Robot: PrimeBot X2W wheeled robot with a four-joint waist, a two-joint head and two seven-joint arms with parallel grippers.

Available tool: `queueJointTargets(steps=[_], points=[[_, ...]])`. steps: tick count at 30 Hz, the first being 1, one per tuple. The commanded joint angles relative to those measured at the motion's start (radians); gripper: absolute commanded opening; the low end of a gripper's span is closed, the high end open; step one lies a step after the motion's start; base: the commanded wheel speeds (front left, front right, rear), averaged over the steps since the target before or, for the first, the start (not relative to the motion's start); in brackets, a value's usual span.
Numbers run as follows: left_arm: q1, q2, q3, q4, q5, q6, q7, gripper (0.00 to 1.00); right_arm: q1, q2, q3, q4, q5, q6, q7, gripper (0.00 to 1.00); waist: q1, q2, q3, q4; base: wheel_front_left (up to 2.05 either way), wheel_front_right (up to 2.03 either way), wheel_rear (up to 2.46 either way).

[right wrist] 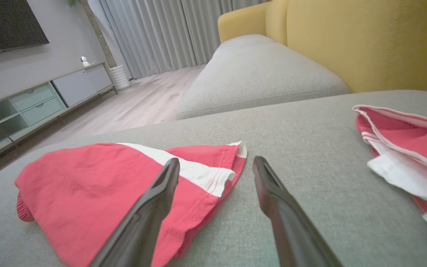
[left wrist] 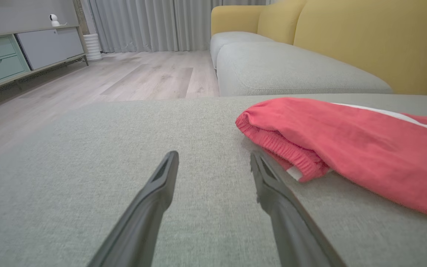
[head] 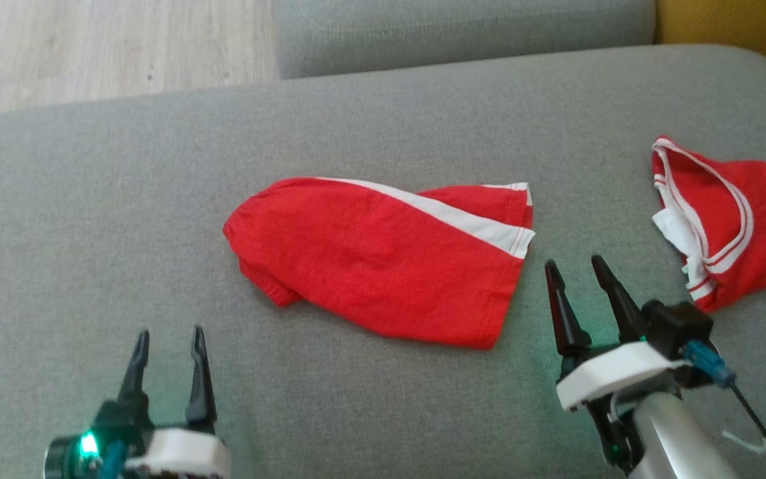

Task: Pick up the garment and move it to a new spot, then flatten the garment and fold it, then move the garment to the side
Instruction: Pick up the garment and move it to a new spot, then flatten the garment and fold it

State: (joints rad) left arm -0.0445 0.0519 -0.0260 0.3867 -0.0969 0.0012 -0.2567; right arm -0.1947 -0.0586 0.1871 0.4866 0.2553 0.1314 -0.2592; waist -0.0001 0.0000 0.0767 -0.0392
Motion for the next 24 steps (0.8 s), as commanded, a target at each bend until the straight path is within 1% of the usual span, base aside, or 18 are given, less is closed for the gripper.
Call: queueJointTargets(steps=[1, 7, 13, 18, 24], points=[[-0.004, 0.003, 0.036, -0.035, 0.015, 0.010, -0.005, 1.00, -0.006, 0.008, 0.013, -0.023, 0.001, -0.001, -0.003, 1.00, 0.0001, 0.0000, -0.017, -0.002, 0.00, 0.00, 0.00], [0.073, 0.000, 0.022, -0.038, 0.037, 0.018, -0.005, 1.00, 0.037, 0.008, -0.030, -0.002, -0.004, -0.001, -0.003, 1.00, 0.0001, 0.0000, -0.049, -0.008, 0.00, 0.00, 0.00], [0.096, -0.001, 0.015, -0.044, 0.041, 0.019, -0.005, 1.00, 0.055, 0.008, -0.049, 0.006, -0.008, -0.001, -0.003, 1.00, 0.0001, 0.0000, -0.050, -0.001, 0.00, 0.00, 0.00], [0.066, -0.001, -0.008, -0.049, 0.042, 0.012, -0.005, 1.00, 0.024, 0.008, -0.034, 0.014, 0.027, -0.001, -0.003, 1.00, 0.0001, 0.0000, -0.007, 0.036, 0.00, 0.00, 0.00], [0.017, -0.001, -0.053, -0.050, 0.037, 0.001, -0.005, 1.00, -0.049, 0.008, -0.044, 0.067, 0.035, -0.001, -0.003, 1.00, 0.0001, 0.0000, 0.058, 0.113, 0.00, 0.00, 0.00]])
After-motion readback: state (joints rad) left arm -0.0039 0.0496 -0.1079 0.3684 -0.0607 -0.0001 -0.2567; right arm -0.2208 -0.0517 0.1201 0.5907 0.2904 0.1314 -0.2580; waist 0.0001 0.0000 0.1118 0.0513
